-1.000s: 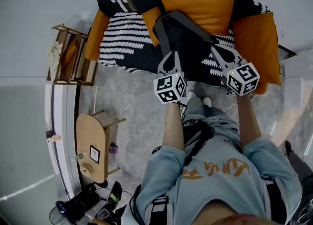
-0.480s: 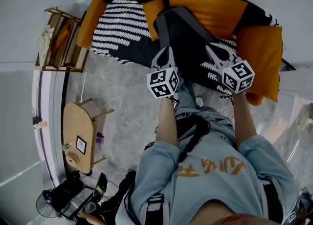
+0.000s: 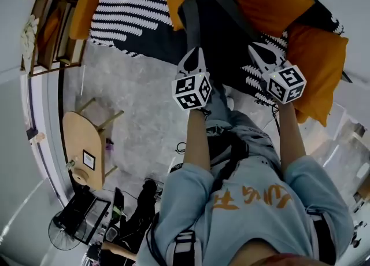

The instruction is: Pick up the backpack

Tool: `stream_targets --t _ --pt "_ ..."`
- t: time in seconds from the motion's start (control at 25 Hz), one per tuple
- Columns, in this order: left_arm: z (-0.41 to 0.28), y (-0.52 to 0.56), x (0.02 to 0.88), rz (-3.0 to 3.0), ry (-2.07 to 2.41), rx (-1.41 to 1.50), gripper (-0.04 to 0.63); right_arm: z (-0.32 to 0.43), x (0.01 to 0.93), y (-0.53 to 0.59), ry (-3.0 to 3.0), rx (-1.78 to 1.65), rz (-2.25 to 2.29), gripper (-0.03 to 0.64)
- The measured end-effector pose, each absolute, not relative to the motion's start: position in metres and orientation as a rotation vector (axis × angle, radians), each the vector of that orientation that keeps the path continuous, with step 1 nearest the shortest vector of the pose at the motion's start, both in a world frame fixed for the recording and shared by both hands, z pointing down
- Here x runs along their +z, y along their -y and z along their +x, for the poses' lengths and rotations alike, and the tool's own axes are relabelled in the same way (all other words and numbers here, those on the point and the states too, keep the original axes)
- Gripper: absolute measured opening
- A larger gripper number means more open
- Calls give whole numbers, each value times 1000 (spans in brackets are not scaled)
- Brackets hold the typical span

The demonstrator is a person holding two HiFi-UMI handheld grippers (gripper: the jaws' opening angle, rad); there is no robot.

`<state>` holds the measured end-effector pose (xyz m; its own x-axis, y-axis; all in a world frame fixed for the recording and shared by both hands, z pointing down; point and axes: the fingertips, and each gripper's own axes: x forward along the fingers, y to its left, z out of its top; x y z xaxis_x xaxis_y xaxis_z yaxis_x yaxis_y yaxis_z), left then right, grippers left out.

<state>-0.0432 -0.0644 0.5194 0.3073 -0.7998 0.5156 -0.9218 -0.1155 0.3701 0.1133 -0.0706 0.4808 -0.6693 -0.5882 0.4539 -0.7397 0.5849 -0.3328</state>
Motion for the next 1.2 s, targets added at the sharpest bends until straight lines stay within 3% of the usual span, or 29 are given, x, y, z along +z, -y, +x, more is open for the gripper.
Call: stream_targets --t 0.8,0.96,1.04,1.2 --pt "-80 173 644 1785 1368 295 21 80 605 204 2313 874 931 37" --pt "-85 192 658 1766 1346 316 21 81 626 228 2259 909 893 166" --pt "-87 201 667 1762 1334 323 25 81 636 242 2230 898 880 176" --pt "-87 217 686 1748 1294 338 167 82 661 268 2181 872 839 200"
